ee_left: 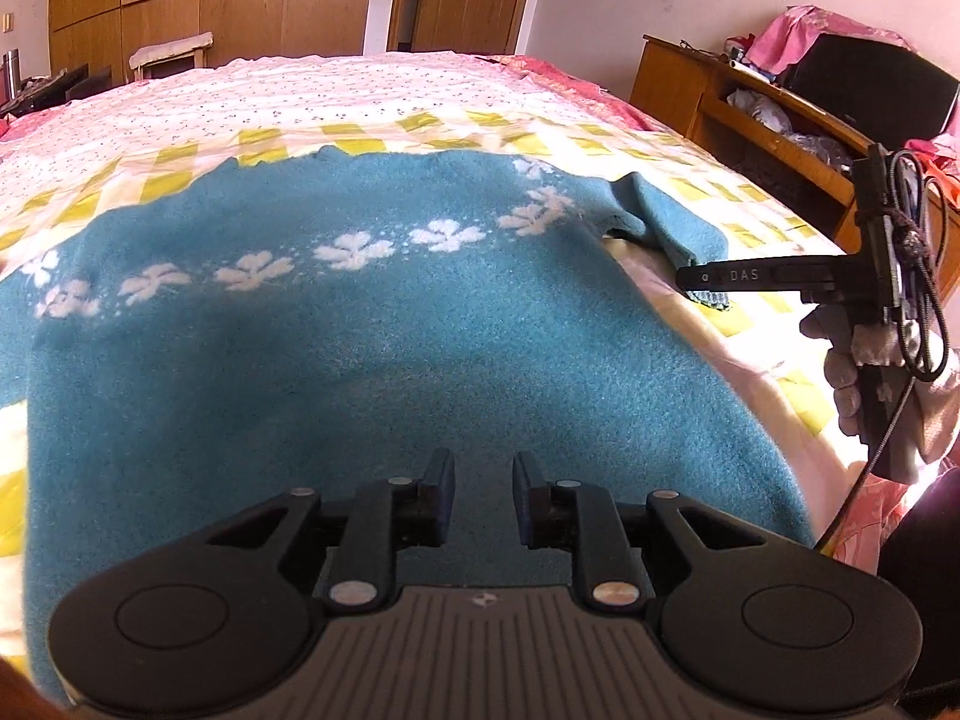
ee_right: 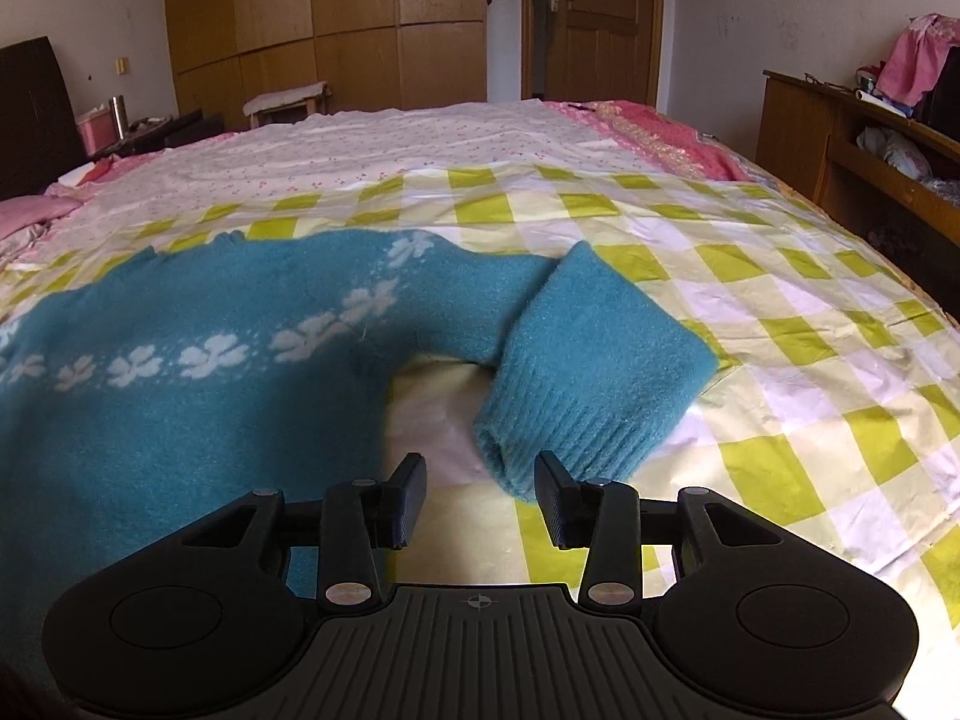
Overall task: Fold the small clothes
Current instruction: 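Grasp the sleeve cuff with the right gripper and lift it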
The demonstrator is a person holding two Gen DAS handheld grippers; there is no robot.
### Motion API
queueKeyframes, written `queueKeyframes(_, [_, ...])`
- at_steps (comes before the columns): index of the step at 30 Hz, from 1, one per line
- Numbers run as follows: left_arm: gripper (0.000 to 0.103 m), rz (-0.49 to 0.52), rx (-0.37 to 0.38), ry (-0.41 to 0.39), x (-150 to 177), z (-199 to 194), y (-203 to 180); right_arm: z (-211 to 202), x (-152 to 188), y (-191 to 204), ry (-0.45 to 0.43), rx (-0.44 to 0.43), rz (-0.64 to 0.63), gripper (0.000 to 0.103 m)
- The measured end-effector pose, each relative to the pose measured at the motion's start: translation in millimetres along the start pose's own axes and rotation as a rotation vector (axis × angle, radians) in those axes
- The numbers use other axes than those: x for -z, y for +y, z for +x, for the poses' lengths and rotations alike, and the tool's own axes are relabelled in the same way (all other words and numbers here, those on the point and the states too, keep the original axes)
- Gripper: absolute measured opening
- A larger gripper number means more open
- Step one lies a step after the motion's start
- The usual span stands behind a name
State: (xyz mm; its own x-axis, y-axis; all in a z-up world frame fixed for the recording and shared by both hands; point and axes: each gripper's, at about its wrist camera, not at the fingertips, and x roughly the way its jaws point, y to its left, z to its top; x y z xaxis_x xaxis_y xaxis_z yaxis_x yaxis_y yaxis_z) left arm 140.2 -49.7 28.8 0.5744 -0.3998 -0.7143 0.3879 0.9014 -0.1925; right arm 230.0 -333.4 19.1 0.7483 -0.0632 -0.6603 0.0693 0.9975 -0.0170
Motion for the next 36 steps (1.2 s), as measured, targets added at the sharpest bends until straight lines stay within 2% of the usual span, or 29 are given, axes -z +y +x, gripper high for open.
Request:
queueKeyframes(4, [0.027, -0.012, 0.027, 0.0, 3.7, 5.3, 4.7, 19.5, 0.8, -0.1, 0.038, 0.033, -0.016, 0.035])
queueKeyframes(9, [0.028, -0.003, 0.04, -0.011, 5.3, 10.9, 10.3, 29.7, -2.1, -13.2, 0.061, 0.061, 0.038, 0.011])
queueKeyframes(11, [0.028, -0.003, 0.053, -0.014, 5.3, 11.5, 13.7, 28.6, -7.4, -22.6, 0.088, 0.008, 0.123, 0.009])
queueKeyframes(14, [0.028, -0.002, 0.066, -0.028, 3.7, 9.2, 20.2, 24.5, -14.5, -36.8, 0.125, -0.12, 0.295, 0.007])
queueKeyframes(19, [0.029, -0.008, 0.064, -0.073, 2.0, 1.0, 36.1, 13.0, -41.0, -35.0, 0.114, -0.319, 0.493, 0.007])
queueKeyframes(23, [0.031, -0.029, 0.058, -0.108, 4.8, -5.8, 52.2, 6.1, -72.1, -10.5, 0.078, -0.461, 0.57, 0.007])
queueKeyframes(26, [0.034, -0.046, 0.044, -0.137, 7.9, -9.8, 64.0, 10.4, -95.2, 21.1, 0.06, -0.533, 0.585, 0.007])
queueKeyframes(32, [0.034, -0.061, 0.042, -0.181, 13.7, -19.0, 90.8, 32.8, -123.7, 106.7, 0.09, -0.613, 0.524, 0.007])
queueKeyframes(36, [0.034, -0.105, 0.039, -0.196, 14.6, -23.7, 110.9, 43.6, -133.8, 162.2, 0.107, -0.667, 0.463, 0.007])
